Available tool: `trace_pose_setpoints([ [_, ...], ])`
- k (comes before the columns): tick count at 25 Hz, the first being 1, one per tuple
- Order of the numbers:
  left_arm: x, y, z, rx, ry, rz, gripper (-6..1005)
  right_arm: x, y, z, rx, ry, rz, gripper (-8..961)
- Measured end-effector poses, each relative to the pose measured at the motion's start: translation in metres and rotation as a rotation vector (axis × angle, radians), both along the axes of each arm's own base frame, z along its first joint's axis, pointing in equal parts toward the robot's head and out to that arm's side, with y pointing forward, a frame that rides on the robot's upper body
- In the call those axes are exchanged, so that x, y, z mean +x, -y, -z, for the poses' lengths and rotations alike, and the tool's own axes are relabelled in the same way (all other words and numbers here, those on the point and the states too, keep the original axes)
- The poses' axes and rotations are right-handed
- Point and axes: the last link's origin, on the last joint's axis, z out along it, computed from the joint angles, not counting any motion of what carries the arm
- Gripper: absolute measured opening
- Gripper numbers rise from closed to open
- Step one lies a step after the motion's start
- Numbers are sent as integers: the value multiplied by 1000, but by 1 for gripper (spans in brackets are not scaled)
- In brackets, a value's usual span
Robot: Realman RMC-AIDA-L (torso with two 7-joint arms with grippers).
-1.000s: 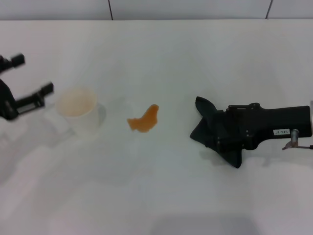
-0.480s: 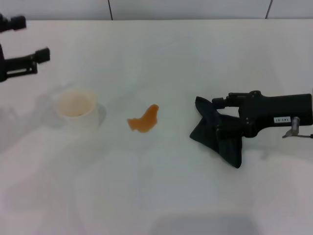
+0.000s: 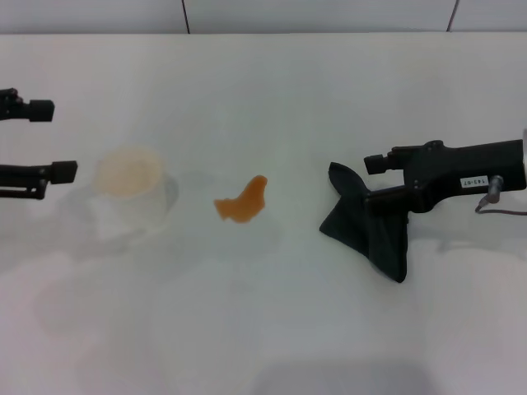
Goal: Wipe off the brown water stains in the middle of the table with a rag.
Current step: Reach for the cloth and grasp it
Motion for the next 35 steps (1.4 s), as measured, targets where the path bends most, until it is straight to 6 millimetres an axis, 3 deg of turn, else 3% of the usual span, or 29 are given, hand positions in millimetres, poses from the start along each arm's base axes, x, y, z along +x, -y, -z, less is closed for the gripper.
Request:
trace_pose_setpoints([
  [6, -3, 8, -6, -57, -16, -26, 867, -1, -4, -1, -16, 50, 39, 854],
  [15, -2, 0, 7, -187, -61, -50, 866, 3, -9, 6, -47, 141, 118, 854],
  [26, -2, -7, 6, -202, -69, -40, 867, -16, -15, -2, -58, 237, 228, 854],
  [35, 2, -9, 6, -198, -48, -44, 866, -10, -17, -6, -54, 387, 280, 854],
])
